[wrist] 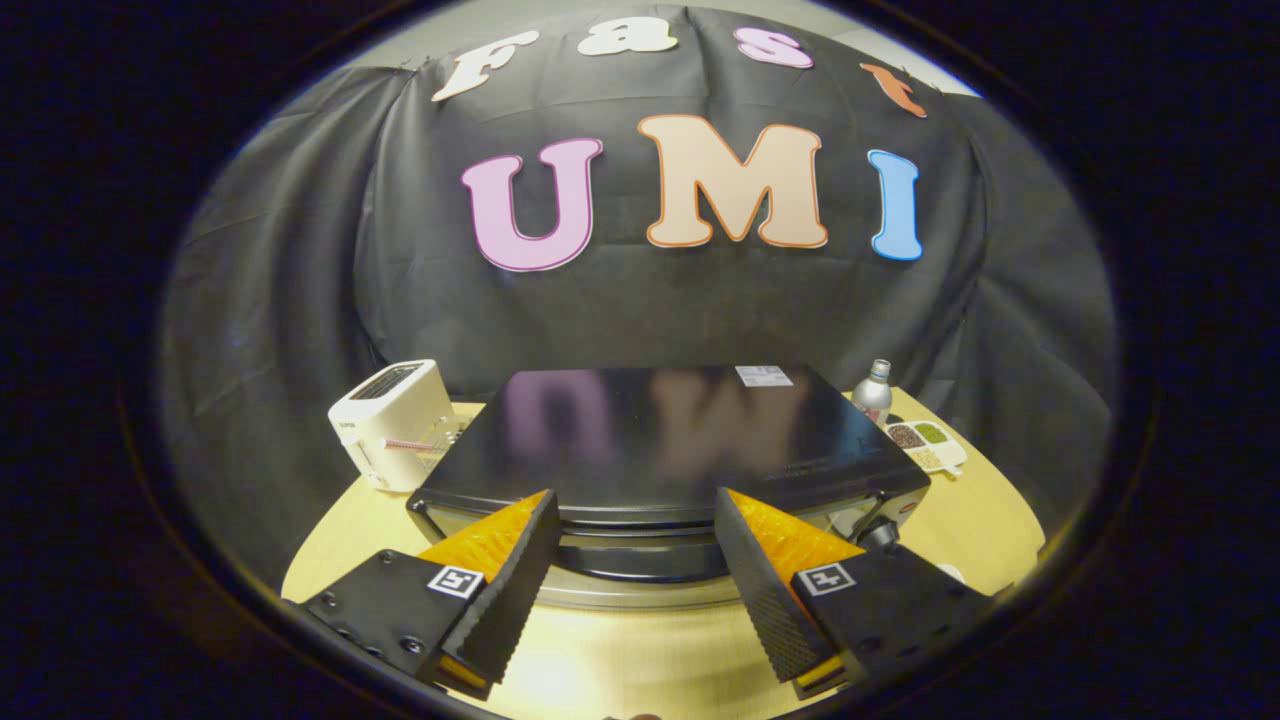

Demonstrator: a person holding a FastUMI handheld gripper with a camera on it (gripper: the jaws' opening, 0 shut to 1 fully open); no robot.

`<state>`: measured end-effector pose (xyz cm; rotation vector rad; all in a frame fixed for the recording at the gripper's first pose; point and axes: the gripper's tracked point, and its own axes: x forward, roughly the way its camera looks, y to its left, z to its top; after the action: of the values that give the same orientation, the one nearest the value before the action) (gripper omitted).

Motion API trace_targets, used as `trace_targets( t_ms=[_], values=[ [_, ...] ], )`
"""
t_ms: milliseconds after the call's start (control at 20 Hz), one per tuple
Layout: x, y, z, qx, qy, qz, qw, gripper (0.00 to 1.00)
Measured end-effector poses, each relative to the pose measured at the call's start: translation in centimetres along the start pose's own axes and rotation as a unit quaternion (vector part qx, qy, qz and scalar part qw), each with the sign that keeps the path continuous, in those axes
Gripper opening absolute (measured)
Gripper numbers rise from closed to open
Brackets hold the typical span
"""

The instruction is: Open the toaster oven, put the food inside, and close the toaster oven door.

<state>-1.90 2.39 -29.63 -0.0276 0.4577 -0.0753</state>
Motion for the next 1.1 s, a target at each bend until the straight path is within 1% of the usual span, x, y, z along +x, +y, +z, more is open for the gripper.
trace_targets(
  t_ms=[200, 450, 800, 1100],
  values=[
    [-1.8, -0.1, -0.9, -0.001, 0.015, 0.001, 1.000, 0.98],
    [-4.5, -0.6, -3.3, 0.002, 0.063, -0.007, 0.998, 0.98],
    [-8.3, -1.0, -8.7, -0.005, 0.145, -0.015, 0.989, 0.98],
    [-9.3, -1.5, -13.3, -0.003, 0.200, -0.017, 0.980, 0.98]
  ],
)
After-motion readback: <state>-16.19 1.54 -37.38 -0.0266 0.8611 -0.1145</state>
